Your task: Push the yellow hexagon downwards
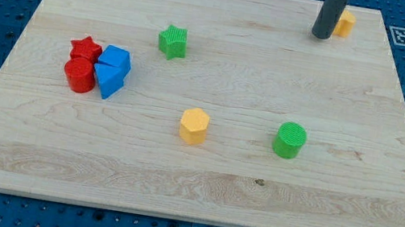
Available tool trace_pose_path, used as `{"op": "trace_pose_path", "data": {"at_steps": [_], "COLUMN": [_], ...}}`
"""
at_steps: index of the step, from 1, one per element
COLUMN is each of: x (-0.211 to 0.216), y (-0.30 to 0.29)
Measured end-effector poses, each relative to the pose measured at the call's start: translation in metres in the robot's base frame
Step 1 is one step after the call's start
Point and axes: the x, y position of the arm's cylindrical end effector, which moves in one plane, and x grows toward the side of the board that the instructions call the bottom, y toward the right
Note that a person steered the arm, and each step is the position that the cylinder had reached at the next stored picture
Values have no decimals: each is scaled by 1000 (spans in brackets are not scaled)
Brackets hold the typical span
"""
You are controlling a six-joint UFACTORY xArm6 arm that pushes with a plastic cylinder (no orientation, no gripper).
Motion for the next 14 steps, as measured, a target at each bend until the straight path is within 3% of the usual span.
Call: {"op": "trace_pose_path", "data": {"at_steps": [5, 7, 11, 12, 14], "x": [-15, 31, 40, 40, -4], "y": [31, 32, 43, 49, 52]}}
